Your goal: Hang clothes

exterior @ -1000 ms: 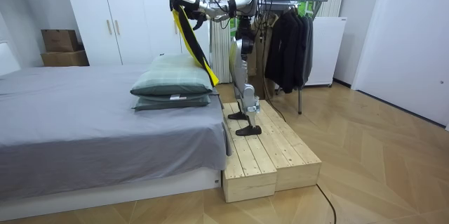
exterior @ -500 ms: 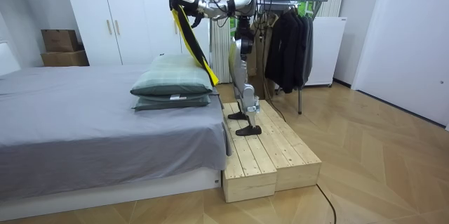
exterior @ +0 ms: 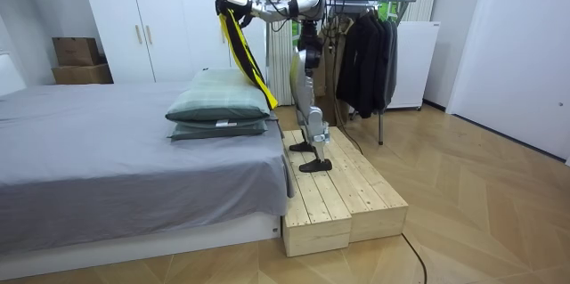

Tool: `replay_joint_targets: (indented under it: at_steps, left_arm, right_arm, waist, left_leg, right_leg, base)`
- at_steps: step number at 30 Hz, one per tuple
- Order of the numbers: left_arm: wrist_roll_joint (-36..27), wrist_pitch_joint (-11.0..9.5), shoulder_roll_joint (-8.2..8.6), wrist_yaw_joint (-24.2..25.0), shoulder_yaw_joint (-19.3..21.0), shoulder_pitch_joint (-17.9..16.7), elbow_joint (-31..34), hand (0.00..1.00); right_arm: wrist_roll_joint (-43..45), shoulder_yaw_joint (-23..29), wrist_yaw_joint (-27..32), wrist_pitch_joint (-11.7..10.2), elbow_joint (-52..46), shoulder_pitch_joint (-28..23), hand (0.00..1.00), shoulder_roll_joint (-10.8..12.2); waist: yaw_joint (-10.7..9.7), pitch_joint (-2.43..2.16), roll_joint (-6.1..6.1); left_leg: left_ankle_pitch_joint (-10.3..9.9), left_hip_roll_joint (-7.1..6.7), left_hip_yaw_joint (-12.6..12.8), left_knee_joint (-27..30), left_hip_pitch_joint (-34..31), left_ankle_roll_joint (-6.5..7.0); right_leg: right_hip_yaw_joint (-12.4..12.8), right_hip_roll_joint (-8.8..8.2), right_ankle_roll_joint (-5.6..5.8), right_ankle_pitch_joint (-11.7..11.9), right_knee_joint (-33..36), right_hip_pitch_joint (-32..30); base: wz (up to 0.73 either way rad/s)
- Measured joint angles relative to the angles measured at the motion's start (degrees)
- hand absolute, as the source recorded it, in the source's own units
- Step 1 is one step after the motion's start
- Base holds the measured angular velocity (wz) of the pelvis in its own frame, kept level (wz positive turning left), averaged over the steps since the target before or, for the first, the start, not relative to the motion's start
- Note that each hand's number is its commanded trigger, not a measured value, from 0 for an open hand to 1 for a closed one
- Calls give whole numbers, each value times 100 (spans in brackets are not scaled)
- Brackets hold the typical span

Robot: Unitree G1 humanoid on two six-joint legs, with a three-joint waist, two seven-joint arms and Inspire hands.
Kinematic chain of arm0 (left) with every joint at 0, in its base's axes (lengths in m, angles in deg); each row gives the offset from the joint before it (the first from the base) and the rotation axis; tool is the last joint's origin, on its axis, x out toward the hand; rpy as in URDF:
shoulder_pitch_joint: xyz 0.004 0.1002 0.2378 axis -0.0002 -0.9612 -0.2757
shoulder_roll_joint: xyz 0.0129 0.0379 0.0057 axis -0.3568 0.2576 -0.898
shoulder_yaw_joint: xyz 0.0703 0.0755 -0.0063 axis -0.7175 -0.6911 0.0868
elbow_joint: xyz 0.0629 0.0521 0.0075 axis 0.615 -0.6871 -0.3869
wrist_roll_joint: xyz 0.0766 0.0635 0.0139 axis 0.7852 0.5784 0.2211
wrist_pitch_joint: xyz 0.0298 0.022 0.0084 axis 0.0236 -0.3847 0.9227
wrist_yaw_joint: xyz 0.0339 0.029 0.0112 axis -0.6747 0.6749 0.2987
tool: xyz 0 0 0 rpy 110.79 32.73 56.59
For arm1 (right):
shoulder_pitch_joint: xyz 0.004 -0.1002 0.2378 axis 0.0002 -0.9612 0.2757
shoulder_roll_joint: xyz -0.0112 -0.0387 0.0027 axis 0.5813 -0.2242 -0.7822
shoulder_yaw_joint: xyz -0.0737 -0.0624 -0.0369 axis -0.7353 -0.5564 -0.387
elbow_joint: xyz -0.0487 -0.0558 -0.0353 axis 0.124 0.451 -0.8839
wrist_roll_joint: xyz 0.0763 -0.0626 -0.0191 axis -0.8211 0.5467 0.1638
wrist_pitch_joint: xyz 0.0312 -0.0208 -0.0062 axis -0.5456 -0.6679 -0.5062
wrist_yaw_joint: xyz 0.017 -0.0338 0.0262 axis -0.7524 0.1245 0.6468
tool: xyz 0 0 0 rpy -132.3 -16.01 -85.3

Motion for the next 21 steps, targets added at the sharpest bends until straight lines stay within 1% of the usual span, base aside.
replay_joint_targets:
  at_steps: [6, 10, 14, 21]
  left_arm:
    - [11, 50, 1, 2, 0, 0, 0, 100]
    - [16, 127, 4, 64, 2, 1, 0, 100]
    - [31, 136, 5, 114, 1, 1, 0, 100]
    - [62, 153, 46, 118, 3, 2, 2, 100]
  right_arm:
    - [-54, -2, -117, 2, -155, 0, 0, 0]
    - [-71, -2, -286, 5, -163, 0, 0, -1]
    - [-68, -2, -411, 6, -271, 0, 0, 0]
    - [-63, -24, -416, 5, -334, 0, 0, 12]
  waist:
    - [16, 3, -4]
    - [23, 3, -15]
    - [29, -1, -41]
    - [81, -8, -57]
  left_leg:
    - [0, -1, 6, 7, -22, 0]
    - [0, 0, 5, 39, -44, 0]
    - [0, 0, -7, 69, -87, -1]
    - [0, -1, -6, 66, -102, -1]
  right_leg:
    - [38, 6, -2, -19, -11, 0]
    - [37, 7, -2, -27, -3, -12]
    - [32, 9, -4, -26, -8, -22]
    - [32, 12, -4, -26, -48, -12]
  base:
    - [0]
    - [0]
    - [0]
    - [0]
